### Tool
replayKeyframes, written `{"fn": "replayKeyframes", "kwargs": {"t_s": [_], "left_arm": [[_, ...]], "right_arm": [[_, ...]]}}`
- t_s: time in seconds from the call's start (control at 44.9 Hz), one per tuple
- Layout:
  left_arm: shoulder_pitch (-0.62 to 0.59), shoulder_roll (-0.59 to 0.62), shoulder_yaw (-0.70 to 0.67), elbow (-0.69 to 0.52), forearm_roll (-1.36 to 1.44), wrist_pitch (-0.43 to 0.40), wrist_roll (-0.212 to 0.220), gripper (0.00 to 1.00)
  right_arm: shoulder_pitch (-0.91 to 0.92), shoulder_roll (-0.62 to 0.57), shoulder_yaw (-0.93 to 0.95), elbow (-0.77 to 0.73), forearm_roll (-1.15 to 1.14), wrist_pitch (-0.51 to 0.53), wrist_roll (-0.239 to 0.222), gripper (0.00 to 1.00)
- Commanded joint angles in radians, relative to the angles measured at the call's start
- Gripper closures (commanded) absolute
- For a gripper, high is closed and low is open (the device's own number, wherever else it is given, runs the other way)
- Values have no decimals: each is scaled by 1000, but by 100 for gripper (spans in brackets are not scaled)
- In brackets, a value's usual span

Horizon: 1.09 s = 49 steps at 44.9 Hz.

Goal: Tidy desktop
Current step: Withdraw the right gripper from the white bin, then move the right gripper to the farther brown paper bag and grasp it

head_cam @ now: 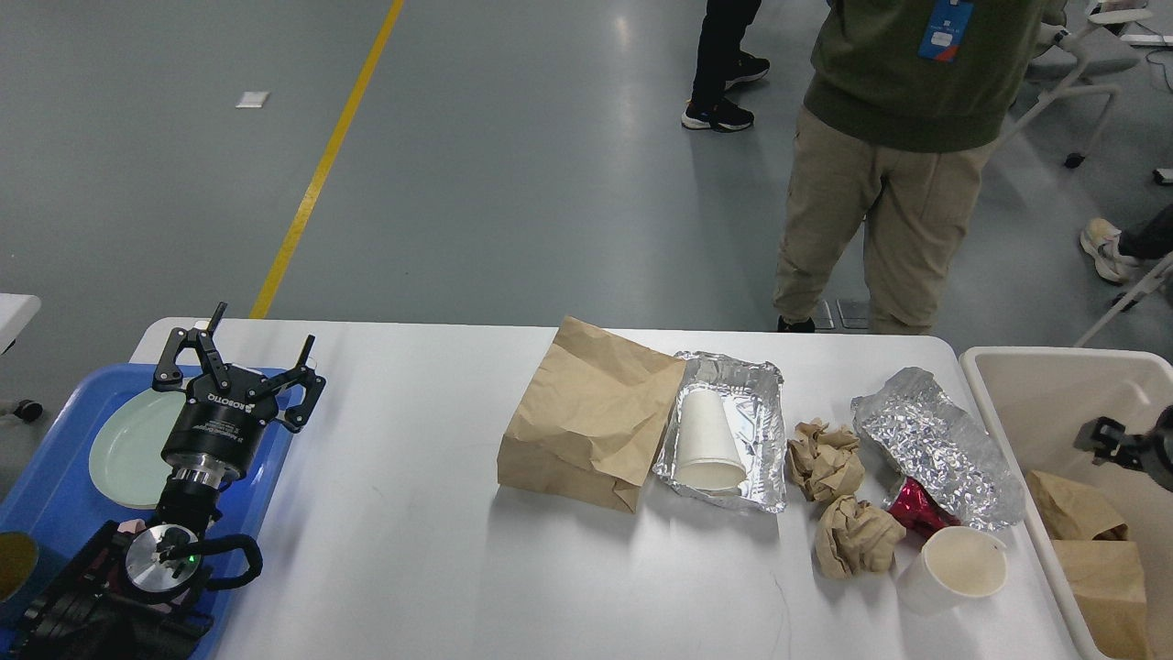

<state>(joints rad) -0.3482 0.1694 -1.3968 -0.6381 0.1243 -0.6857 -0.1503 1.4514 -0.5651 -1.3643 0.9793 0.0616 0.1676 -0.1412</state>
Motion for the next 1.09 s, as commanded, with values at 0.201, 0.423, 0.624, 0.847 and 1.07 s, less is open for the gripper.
{"fn": "replayKeyframes", "kwargs": {"t_s": [0.201,0.423,0.624,0.847,1.07], "left_arm": [[0,-1,1,0,0,-2,0,4],[0,-1,1,0,0,0,0,4],[0,1,1,0,0,0,0,4],[0,1,1,0,0,0,0,4],[0,1,1,0,0,0,0,4]], "right_arm": [[572,192,-145,283,3,437,-1,0],[828,260,-29,432,7,631,0,0],[994,261,77,654,7,645,0,0],[1035,284,70,720,10,600,9,0],[1037,301,70,719,32,475,11,0]]}}
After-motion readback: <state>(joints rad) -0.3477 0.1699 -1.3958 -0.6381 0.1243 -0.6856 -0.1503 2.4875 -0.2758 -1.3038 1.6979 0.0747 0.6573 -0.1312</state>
